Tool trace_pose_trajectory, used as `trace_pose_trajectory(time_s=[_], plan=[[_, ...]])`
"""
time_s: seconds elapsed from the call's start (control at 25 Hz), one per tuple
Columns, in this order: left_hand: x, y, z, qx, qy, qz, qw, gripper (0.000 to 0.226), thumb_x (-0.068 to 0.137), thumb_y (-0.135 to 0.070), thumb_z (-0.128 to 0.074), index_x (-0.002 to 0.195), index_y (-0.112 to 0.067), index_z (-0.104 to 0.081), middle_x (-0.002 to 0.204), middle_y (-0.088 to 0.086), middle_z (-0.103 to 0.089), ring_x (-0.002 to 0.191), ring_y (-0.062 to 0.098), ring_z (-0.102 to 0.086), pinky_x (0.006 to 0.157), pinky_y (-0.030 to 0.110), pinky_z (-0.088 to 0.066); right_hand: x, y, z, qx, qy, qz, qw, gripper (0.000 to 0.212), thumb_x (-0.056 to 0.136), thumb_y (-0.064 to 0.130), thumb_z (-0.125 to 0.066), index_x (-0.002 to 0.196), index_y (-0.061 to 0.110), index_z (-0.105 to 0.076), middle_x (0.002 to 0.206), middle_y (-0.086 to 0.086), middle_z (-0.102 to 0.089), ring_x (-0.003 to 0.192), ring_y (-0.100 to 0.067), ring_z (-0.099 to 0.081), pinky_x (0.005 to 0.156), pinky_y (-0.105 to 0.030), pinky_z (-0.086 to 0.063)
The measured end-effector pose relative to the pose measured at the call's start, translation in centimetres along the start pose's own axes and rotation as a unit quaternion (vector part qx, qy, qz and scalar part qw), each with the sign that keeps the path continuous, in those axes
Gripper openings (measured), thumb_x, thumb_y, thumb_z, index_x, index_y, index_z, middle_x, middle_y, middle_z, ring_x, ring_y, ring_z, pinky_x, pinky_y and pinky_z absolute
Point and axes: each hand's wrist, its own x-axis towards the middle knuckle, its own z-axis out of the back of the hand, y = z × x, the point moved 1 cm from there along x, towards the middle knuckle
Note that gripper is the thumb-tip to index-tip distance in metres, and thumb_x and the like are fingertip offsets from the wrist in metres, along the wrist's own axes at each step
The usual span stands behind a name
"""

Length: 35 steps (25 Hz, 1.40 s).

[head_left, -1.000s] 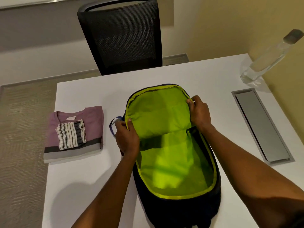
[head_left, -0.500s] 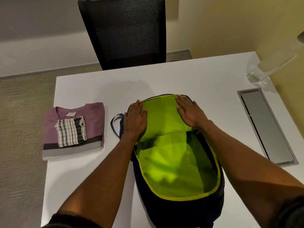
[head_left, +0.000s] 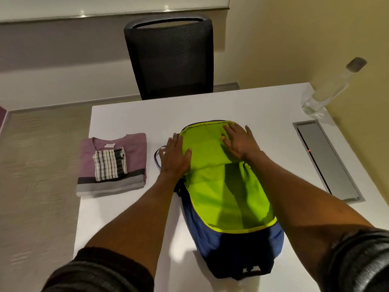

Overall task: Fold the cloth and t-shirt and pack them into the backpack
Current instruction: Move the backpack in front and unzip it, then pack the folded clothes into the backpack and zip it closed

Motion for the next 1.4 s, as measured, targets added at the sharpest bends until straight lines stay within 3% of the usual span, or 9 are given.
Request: trace_pose_trajectory(time_s=[0.2,0.32,0.48,0.6,0.84,0.92,1.04,1.24,1.4], plan=[[-3.4,4.8,3.8,0.029,-0.036,0.022,0.999,0.064,0.103,-0.034,-0.055,0.160,-0.015,-0.033,0.170,0.010,-0.022,0.156,0.030,-0.020,0.122,0.062,-0.023,-2.2,8.1,0.4,0.023,-0.038,0.015,0.999,0.077,0.097,0.057,-0.018,0.162,0.019,-0.032,0.170,-0.005,-0.027,0.157,-0.022,-0.023,0.125,-0.052,-0.009],[-4.9,9.4,6.0,0.057,-0.044,0.058,0.996,0.063,0.104,-0.034,-0.054,0.159,-0.013,-0.032,0.168,0.012,-0.026,0.155,0.033,-0.024,0.122,0.060,-0.025,-1.8,13.9,-1.0,0.011,-0.041,0.038,0.998,0.067,0.104,0.057,-0.032,0.159,0.018,-0.036,0.166,-0.005,-0.035,0.153,-0.022,-0.030,0.124,-0.050,-0.016],[-5.7,15.9,9.0,0.045,-0.065,0.101,0.992,0.063,0.100,-0.028,-0.056,0.157,-0.012,-0.035,0.167,0.012,-0.030,0.153,0.033,-0.027,0.122,0.059,-0.026,-0.4,22.4,-3.5,0.043,-0.076,0.080,0.993,0.067,0.096,0.055,-0.057,0.147,0.013,-0.051,0.147,-0.009,-0.056,0.135,-0.032,-0.051,0.113,-0.045,-0.037],[-5.3,20.6,10.9,0.052,-0.086,0.134,0.986,0.064,0.099,-0.032,-0.060,0.155,-0.009,-0.039,0.162,0.016,-0.037,0.149,0.036,-0.033,0.118,0.060,-0.030,0.8,28.2,-5.7,0.081,-0.044,0.078,0.993,0.072,0.093,0.057,-0.062,0.147,0.012,-0.047,0.144,-0.010,-0.055,0.131,-0.031,-0.051,0.108,-0.044,-0.043],[-3.2,27.4,12.4,0.035,-0.071,0.243,0.967,0.076,0.087,-0.044,-0.074,0.146,-0.009,-0.040,0.150,0.022,-0.045,0.142,0.042,-0.039,0.115,0.060,-0.031,3.4,35.1,-12.1,0.205,0.009,-0.078,0.976,0.082,0.083,0.063,-0.070,0.142,0.013,-0.042,0.141,-0.011,-0.052,0.128,-0.031,-0.051,0.101,-0.048,-0.051],[-2.3,28.9,12.2,0.012,-0.063,0.271,0.960,0.086,0.083,-0.051,-0.078,0.145,-0.006,-0.038,0.147,0.025,-0.046,0.139,0.045,-0.041,0.113,0.060,-0.035,4.3,35.8,-14.1,0.245,0.010,-0.145,0.959,0.094,0.073,0.069,-0.074,0.140,0.013,-0.042,0.138,-0.011,-0.054,0.127,-0.032,-0.053,0.098,-0.049,-0.054],[-1.1,30.5,11.7,-0.070,-0.061,0.312,0.946,0.102,0.077,-0.059,-0.081,0.148,-0.004,-0.033,0.147,0.028,-0.047,0.136,0.049,-0.045,0.108,0.060,-0.043,5.3,36.0,-15.5,0.315,0.019,-0.231,0.920,0.116,0.064,0.071,-0.082,0.149,0.009,-0.034,0.147,-0.016,-0.049,0.138,-0.037,-0.047,0.106,-0.056,-0.050],[0.1,30.8,12.0,-0.097,-0.061,0.361,0.926,0.110,0.073,-0.056,-0.087,0.151,-0.003,-0.031,0.150,0.028,-0.045,0.139,0.047,-0.043,0.108,0.058,-0.044,6.8,36.4,-16.1,0.338,0.032,-0.295,0.893,0.107,0.065,0.060,-0.090,0.142,0.008,-0.037,0.145,-0.016,-0.045,0.138,-0.036,-0.043,0.109,-0.056,-0.046],[0.9,30.2,13.0,-0.098,-0.053,0.406,0.907,0.109,0.068,-0.054,-0.092,0.147,-0.004,-0.036,0.150,0.024,-0.047,0.140,0.043,-0.044,0.113,0.055,-0.039,8.1,36.1,-17.2,0.390,0.053,-0.323,0.861,0.109,0.053,0.060,-0.092,0.134,0.010,-0.038,0.136,-0.016,-0.054,0.123,-0.036,-0.058,0.102,-0.054,-0.053]])
